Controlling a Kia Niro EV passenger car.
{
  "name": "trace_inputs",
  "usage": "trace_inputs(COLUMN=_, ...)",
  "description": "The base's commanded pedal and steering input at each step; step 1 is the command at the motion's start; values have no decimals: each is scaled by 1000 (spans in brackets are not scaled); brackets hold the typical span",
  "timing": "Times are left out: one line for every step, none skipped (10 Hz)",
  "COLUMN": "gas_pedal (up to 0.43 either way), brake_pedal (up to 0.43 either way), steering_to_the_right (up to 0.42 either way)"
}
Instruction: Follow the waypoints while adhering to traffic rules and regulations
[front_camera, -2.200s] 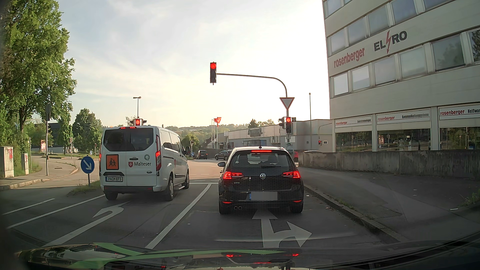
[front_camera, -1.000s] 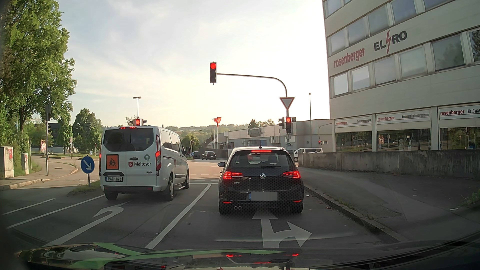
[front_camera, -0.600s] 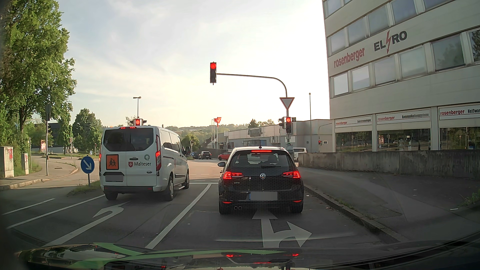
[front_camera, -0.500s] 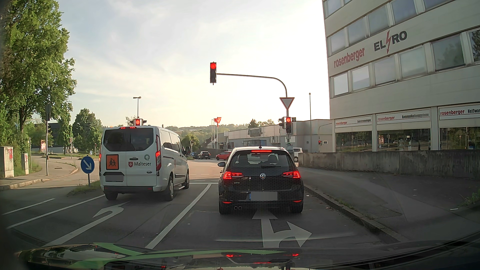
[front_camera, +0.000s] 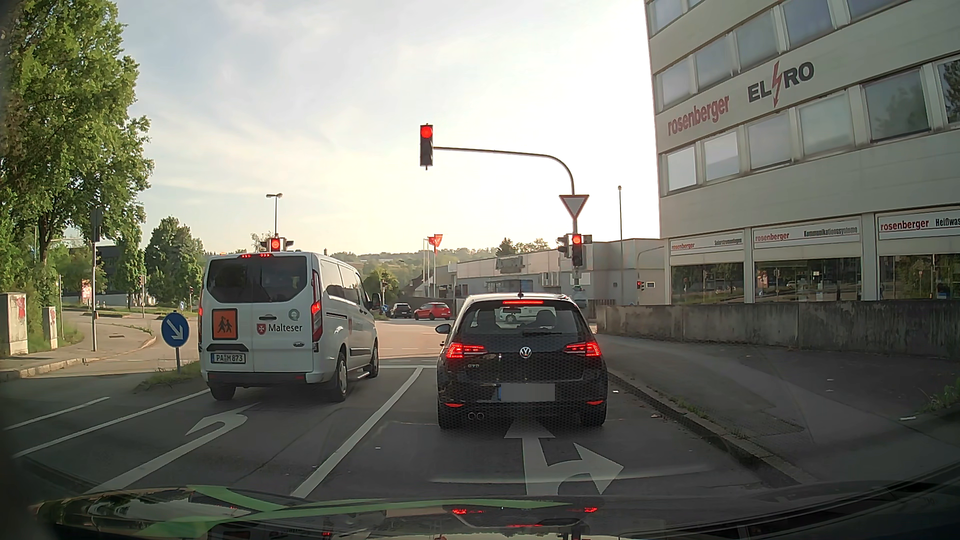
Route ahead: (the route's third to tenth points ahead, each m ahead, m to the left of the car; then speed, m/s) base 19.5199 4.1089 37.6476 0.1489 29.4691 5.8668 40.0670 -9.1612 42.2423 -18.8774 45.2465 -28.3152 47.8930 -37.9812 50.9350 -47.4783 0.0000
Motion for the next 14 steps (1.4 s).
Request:
trace_inputs(gas_pedal=0, brake_pedal=549, steering_to_the_right=-21)
trace_inputs(gas_pedal=0, brake_pedal=543, steering_to_the_right=-21)
trace_inputs(gas_pedal=0, brake_pedal=543, steering_to_the_right=-21)
trace_inputs(gas_pedal=0, brake_pedal=543, steering_to_the_right=-21)
trace_inputs(gas_pedal=0, brake_pedal=543, steering_to_the_right=-21)
trace_inputs(gas_pedal=0, brake_pedal=549, steering_to_the_right=-21)
trace_inputs(gas_pedal=0, brake_pedal=543, steering_to_the_right=-21)
trace_inputs(gas_pedal=0, brake_pedal=543, steering_to_the_right=-21)
trace_inputs(gas_pedal=0, brake_pedal=543, steering_to_the_right=-21)
trace_inputs(gas_pedal=0, brake_pedal=543, steering_to_the_right=-21)
trace_inputs(gas_pedal=0, brake_pedal=543, steering_to_the_right=-21)
trace_inputs(gas_pedal=0, brake_pedal=549, steering_to_the_right=-21)
trace_inputs(gas_pedal=0, brake_pedal=543, steering_to_the_right=-21)
trace_inputs(gas_pedal=0, brake_pedal=543, steering_to_the_right=-21)
